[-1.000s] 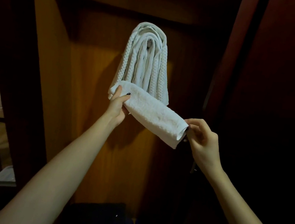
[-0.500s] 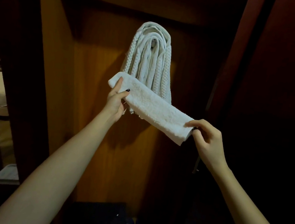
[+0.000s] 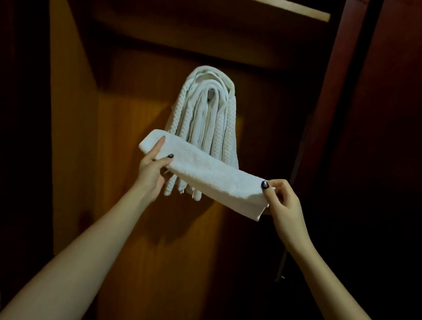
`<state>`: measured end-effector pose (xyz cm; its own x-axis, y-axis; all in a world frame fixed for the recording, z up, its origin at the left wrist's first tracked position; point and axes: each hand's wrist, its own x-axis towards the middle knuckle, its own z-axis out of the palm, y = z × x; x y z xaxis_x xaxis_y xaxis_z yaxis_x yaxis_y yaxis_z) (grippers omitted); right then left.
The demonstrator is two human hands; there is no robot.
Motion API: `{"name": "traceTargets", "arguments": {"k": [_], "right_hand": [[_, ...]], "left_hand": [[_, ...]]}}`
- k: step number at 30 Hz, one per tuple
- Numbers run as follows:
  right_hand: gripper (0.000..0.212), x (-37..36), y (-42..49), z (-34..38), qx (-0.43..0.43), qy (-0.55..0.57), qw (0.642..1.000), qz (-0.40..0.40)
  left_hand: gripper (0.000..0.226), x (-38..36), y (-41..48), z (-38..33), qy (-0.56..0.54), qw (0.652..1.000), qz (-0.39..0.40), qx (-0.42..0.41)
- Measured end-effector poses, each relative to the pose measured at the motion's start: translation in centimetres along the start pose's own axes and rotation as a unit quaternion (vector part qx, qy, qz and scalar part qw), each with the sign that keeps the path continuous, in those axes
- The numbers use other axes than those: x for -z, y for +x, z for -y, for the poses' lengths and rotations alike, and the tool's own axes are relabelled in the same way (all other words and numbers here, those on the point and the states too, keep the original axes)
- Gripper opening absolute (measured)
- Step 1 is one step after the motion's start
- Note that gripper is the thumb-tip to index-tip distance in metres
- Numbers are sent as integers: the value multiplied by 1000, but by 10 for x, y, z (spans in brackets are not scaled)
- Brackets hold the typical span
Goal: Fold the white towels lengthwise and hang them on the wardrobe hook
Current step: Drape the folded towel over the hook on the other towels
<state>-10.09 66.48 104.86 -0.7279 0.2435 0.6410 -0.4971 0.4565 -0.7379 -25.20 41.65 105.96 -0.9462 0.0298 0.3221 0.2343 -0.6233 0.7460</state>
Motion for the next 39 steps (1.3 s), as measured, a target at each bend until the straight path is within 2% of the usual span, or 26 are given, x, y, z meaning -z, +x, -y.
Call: {"name": "traceTargets", "arguments": {"k": [2,5,8,12,17,22,28,33,37,39], "right_hand": [[18,-5,17,2,-2,-12,999,-33],[30,-10,48,4,-17,53,998,-23],[41,-9,80,8,35,84,996,-3],[40,-9,130,11,60,72,995,-21],[41,-8,207,13,75,112,989,-52],[40,-7,281,18,126,122,981,-80],[34,-18,368,21,125,138,981,-62],[37,-40,415,-1,78,159,984,-17],[20,-54,446,-4,52,218,975,-10],[24,-57,462,0,47,228,973,-4]], "left_hand": [[54,-6,9,-5,10,1000,-6,-20],[59,-14,27,-18,16,998,-9,-59],[63,-20,46,-34,20,997,0,-76],[58,-30,73,-54,57,990,8,-125],[54,-49,121,-83,63,982,52,-173],[46,-72,179,-103,120,962,42,-241],[39,-79,247,-120,181,946,28,-267],[37,-65,283,-124,245,943,79,-212],[38,-68,309,-136,216,949,47,-224],[39,-70,324,-142,224,949,38,-220]]}}
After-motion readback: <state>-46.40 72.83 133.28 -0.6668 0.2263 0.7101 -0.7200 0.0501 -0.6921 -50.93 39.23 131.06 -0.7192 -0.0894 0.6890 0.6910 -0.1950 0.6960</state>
